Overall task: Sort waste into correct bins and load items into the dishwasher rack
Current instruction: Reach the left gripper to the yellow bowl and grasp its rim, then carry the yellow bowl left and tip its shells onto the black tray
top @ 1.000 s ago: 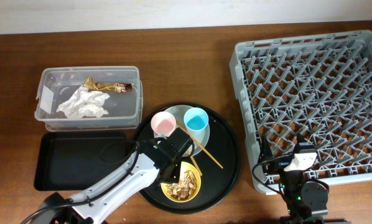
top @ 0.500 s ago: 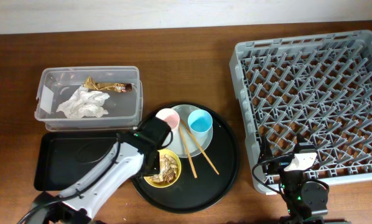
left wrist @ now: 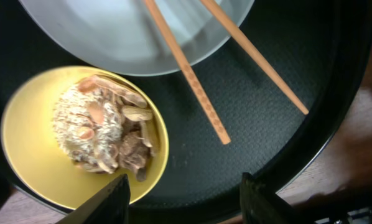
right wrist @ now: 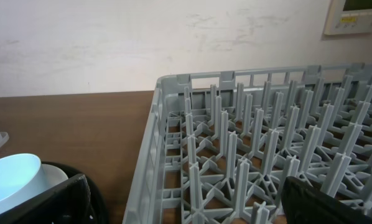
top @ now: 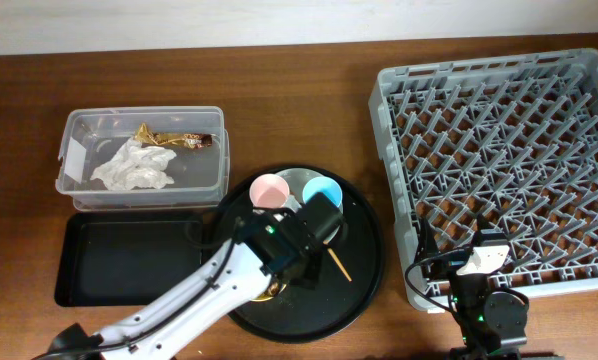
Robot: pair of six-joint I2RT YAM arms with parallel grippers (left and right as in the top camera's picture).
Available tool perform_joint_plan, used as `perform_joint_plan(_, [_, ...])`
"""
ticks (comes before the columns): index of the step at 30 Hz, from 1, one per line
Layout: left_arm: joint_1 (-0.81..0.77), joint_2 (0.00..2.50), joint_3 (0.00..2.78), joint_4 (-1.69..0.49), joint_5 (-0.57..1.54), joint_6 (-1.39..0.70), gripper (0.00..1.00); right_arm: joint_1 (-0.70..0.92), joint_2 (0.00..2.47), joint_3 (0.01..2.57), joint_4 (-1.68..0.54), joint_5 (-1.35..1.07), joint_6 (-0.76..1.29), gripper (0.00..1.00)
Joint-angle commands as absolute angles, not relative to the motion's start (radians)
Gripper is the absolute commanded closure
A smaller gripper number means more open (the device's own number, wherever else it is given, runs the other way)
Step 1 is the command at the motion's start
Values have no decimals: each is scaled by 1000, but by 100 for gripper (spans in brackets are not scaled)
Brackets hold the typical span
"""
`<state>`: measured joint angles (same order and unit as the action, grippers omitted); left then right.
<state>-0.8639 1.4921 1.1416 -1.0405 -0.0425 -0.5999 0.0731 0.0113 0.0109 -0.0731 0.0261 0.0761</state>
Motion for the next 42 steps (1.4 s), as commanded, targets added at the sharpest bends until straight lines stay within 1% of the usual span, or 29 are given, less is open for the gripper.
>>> perform_joint_plan(1, [-902, 1480, 1086, -993, -95, -677, 47, 78, 6, 6, -79, 38, 84, 1])
perform_joint_plan(3, [-904, 1483, 1036, -944, -103, -696, 52, 78, 6, 6, -78, 38, 84, 1])
perform_joint_plan(6, [-902, 1497, 983, -871, -129, -697, 52, 78, 6, 6, -78, 38, 84, 1])
perform_joint_plan(9, [-902, 1549, 956, -818, -156, -697, 57, 78, 6, 6, -78, 38, 84, 2])
perform_joint_plan(10, [-902, 1566, 956, -815, -183, -697, 58, 78, 6, 6, -78, 38, 84, 1])
perform_joint_plan(11, [-902, 1582, 956, -807, -190, -696, 61, 78, 6, 6, -78, 38, 84, 1])
perform_joint_plan(14, [-902, 1589, 956, -804, -205, -696, 62, 78, 6, 6, -78, 38, 84, 1])
perform_joint_plan(15, [-902, 1589, 955, -800, -211, -696, 70, 78, 6, 6, -78, 38, 84, 1])
perform_joint_plan(16, [-902, 1589, 954, -800, -211, -696, 71, 78, 6, 6, -78, 38, 84, 1])
perform_joint_plan(20, [-902, 1590, 950, -796, -215, -696, 73, 78, 6, 6, -78, 38, 84, 1])
perform_joint_plan(24, [-902, 1617, 950, -788, -209, -696, 80, 78, 6, 6, -78, 38, 84, 1])
perform_joint_plan(25, [-902, 1618, 950, -786, -207, -696, 83, 78, 6, 6, -78, 38, 84, 1])
perform_joint_plan(26, [-902, 1620, 950, -786, -207, -696, 92, 78, 6, 6, -78, 38, 84, 1])
perform_joint_plan(29, [-902, 1620, 950, -786, -207, -696, 100, 78, 6, 6, -78, 38, 84, 1])
perform_joint_plan(30, [-902, 1619, 951, -786, -206, -696, 100, 78, 6, 6, -78, 38, 84, 1])
perform_joint_plan(34, [-902, 1564, 1011, -905, -242, -695, 100, 78, 6, 6, -78, 38, 84, 1])
perform_joint_plan(38, [-881, 1456, 1159, -1086, -255, -680, 100, 78, 6, 6, -78, 38, 84, 1])
perform_joint_plan(40, [-830, 1402, 1230, -1172, -242, -657, 100, 78, 6, 6, -78, 38, 84, 1])
perform_joint_plan(42, [-724, 1336, 1287, -1229, -207, -624, 100, 78, 6, 6, -78, 38, 84, 1])
